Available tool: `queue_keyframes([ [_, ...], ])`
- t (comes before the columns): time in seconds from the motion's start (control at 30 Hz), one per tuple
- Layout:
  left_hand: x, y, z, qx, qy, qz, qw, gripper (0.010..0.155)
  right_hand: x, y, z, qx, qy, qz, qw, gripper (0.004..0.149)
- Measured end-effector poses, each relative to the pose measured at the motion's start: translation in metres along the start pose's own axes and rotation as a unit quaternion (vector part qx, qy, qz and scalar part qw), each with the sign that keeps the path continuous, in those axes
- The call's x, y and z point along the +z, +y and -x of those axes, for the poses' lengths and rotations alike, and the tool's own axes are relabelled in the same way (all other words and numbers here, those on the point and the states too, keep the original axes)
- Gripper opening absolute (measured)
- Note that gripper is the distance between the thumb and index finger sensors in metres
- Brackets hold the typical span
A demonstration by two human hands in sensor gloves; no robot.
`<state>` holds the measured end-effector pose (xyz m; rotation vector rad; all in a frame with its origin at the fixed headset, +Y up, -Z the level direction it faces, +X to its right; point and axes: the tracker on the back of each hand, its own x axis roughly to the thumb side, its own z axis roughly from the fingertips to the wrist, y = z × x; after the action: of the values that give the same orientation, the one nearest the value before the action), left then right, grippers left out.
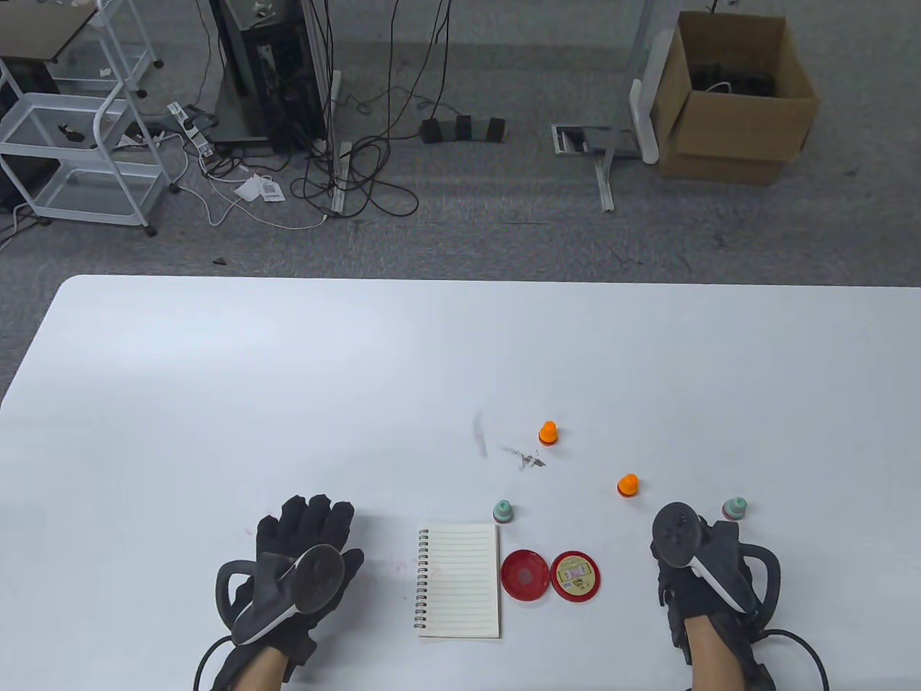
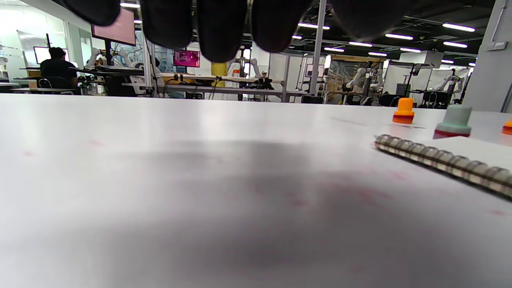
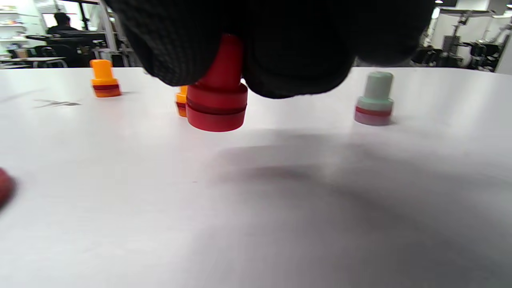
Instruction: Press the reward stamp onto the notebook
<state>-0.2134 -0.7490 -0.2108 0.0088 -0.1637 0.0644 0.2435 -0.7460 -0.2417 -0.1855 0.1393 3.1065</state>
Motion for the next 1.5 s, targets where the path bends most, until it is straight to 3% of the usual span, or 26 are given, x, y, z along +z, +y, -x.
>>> queue_keyframes([
  [0.23,0.004,0.004,-0.006,0.026,-0.024,-0.04,0.999,0.068,0.015,-0.012,-0.049,-0.066,-0.103,0.034,0.992,0.054],
  [0.47,0.003,0.0,-0.021,0.051,-0.053,-0.039,0.997,0.068,0.022,-0.032,-0.084,-0.115,-0.161,0.069,0.978,0.054],
  [0.67,0.003,-0.002,-0.033,0.113,-0.079,-0.055,0.989,0.068,0.019,-0.037,-0.11,-0.211,-0.216,0.045,0.952,0.054],
  [0.87,0.002,-0.005,-0.04,0.218,-0.095,-0.062,0.969,0.067,0.015,-0.024,-0.141,-0.329,-0.271,-0.014,0.905,0.054],
  [1.1,0.001,-0.012,-0.046,0.284,-0.107,-0.044,0.952,0.065,0.024,0.017,-0.146,-0.452,-0.287,-0.033,0.844,0.056],
  [1.27,0.001,-0.016,-0.058,0.305,-0.138,-0.033,0.942,0.064,0.032,0.021,-0.148,-0.447,-0.296,-0.031,0.844,0.055],
  [1.5,0.001,-0.019,-0.062,0.295,-0.149,-0.025,0.944,0.069,0.038,0.029,-0.156,-0.458,-0.3,-0.026,0.837,0.055],
])
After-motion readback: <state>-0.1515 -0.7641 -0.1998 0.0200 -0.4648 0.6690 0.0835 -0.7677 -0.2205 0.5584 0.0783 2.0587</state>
